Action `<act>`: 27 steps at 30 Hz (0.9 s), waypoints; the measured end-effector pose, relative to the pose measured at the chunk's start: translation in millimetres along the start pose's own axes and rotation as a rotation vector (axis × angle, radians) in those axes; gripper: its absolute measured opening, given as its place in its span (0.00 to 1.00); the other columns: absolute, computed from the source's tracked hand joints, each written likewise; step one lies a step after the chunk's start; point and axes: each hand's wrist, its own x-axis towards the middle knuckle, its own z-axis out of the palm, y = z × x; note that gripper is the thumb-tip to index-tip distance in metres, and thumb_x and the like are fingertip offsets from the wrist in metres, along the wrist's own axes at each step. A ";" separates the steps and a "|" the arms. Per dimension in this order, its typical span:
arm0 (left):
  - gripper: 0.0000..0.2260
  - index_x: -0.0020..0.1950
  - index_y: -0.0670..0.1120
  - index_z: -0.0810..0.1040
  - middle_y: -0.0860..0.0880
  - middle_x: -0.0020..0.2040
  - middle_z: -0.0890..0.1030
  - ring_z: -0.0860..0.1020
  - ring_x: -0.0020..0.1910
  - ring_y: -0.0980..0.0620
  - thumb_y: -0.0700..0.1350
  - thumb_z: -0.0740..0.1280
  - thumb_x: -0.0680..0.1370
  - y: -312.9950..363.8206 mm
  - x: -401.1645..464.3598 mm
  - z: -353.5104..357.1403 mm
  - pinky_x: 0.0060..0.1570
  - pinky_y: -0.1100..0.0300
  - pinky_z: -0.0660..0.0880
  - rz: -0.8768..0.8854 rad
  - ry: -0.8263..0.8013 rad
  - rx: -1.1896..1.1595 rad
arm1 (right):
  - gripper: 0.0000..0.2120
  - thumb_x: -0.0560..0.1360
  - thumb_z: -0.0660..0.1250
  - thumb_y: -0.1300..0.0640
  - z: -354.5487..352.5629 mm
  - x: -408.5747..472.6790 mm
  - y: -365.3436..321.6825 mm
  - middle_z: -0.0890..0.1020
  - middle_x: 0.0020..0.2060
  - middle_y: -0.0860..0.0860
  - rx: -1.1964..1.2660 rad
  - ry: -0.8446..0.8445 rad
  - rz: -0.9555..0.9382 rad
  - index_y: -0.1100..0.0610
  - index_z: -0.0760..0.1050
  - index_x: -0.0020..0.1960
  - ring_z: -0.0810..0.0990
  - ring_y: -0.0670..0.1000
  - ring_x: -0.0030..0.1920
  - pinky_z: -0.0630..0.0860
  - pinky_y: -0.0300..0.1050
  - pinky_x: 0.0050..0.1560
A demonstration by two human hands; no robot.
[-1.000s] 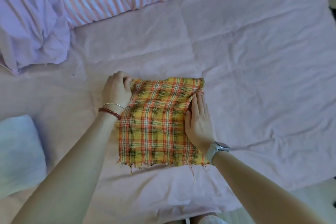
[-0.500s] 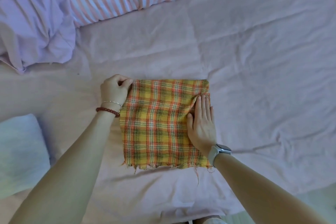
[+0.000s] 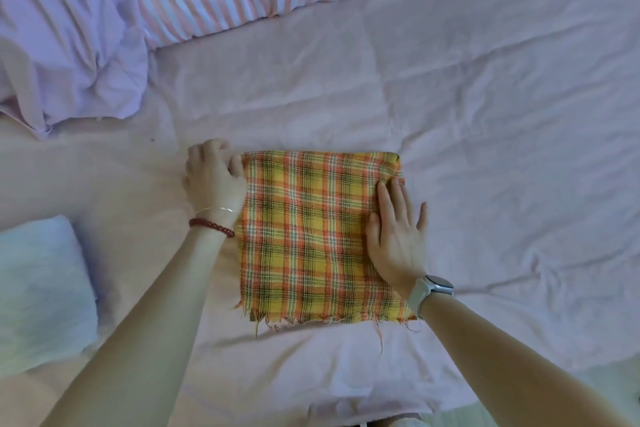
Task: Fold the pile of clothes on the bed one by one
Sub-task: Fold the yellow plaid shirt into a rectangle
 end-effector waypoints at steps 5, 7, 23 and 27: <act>0.18 0.64 0.44 0.73 0.42 0.66 0.73 0.70 0.66 0.40 0.47 0.55 0.77 20.6 -42.8 7.4 0.63 0.41 0.65 0.556 -0.017 0.232 | 0.25 0.78 0.47 0.49 -8.1 28.7 -20.0 0.61 0.74 0.55 -0.079 0.022 -0.177 0.53 0.61 0.73 0.56 0.56 0.75 0.44 0.64 0.70; 0.22 0.70 0.50 0.68 0.44 0.72 0.66 0.63 0.71 0.42 0.54 0.50 0.79 24.3 -42.3 20.5 0.68 0.38 0.55 0.636 -0.231 0.382 | 0.26 0.78 0.44 0.47 -5.3 43.4 -22.0 0.58 0.75 0.54 -0.158 -0.082 -0.227 0.50 0.58 0.74 0.53 0.57 0.75 0.43 0.65 0.70; 0.23 0.76 0.55 0.52 0.42 0.66 0.68 0.71 0.45 0.56 0.52 0.53 0.81 -36.4 -80.8 25.7 0.45 0.63 0.70 -0.149 -0.384 -0.223 | 0.27 0.80 0.42 0.45 3.9 5.0 21.0 0.47 0.76 0.49 0.147 -0.178 0.167 0.52 0.42 0.76 0.46 0.50 0.76 0.45 0.49 0.75; 0.26 0.76 0.54 0.49 0.47 0.73 0.62 0.69 0.63 0.55 0.53 0.55 0.81 -37.5 -86.0 32.4 0.57 0.64 0.62 -0.174 -0.389 -0.456 | 0.27 0.81 0.53 0.49 -5.7 -12.5 10.4 0.63 0.69 0.53 0.447 -0.165 0.353 0.47 0.47 0.76 0.70 0.55 0.62 0.68 0.46 0.57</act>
